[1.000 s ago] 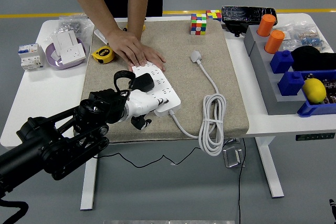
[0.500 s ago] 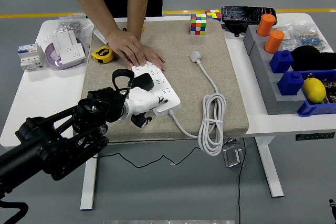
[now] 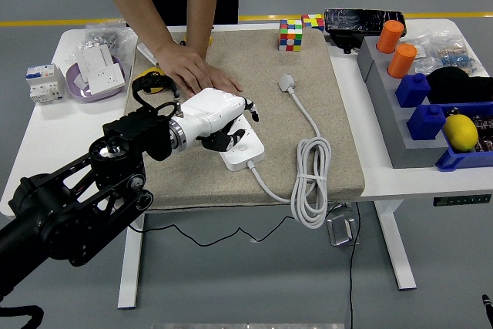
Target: Pick up the plug,place it near the board,insert it into the board,press the button
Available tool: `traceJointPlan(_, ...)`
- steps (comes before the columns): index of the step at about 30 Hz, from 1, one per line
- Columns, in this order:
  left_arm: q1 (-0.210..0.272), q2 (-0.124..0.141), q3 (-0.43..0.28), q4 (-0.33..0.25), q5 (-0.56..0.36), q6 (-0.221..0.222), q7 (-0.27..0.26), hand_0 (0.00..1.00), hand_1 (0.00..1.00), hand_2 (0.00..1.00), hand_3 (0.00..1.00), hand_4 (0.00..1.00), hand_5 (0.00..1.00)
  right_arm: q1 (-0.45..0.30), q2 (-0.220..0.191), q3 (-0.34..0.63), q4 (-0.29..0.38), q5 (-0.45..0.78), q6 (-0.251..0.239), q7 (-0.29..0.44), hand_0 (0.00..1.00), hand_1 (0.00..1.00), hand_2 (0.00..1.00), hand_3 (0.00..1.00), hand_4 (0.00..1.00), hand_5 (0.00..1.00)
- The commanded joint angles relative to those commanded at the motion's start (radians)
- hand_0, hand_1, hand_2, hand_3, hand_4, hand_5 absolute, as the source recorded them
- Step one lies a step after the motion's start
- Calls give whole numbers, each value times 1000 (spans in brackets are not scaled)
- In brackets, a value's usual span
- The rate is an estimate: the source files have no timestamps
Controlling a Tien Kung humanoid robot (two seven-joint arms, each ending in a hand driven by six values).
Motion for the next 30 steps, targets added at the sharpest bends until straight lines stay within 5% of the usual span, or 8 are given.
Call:
traceJointPlan(5,65,-13,-107,-48,-204,44,-35,383,417,437,527,911,318,-4,2,4,0,-2,0,0,949,885,830,848,998,998)
traceJointPlan(6,77,-18,-126,-54,-243,51,-40,750,780,741,651,998,615,-4,2,5,0,-2,0,0,949,885,830,848,998,998)
traceJointPlan(11,127,-44,-223,-70,-458,80,-54,750,780,741,651,998,615,-1,3,11,0,-4,0,-1,949,885,830,848,998,998)
traceJointPlan(12,134,-51,-244,-70,-497,89,-58,983,998,984,967,998,819,0,4,12,0,-5,0,-1,948,885,830,847,998,998)
traceJointPlan(17,158,-63,-319,-49,-711,93,-60,983,998,984,967,998,819,2,6,16,1,-6,0,-1,948,885,830,847,998,998)
traceJointPlan(18,162,-64,-327,-42,-750,96,-60,998,998,998,998,998,925,2,6,17,1,-6,0,-1,948,885,829,847,998,998)
traceJointPlan(29,202,-75,-383,-28,-1213,148,-63,998,998,998,998,998,921,2,7,20,0,-5,-1,0,946,885,829,847,998,998)
traceJointPlan(30,201,-75,-383,-29,-1251,148,-62,998,998,984,998,998,821,2,8,21,0,-5,-1,0,944,885,829,848,998,998)
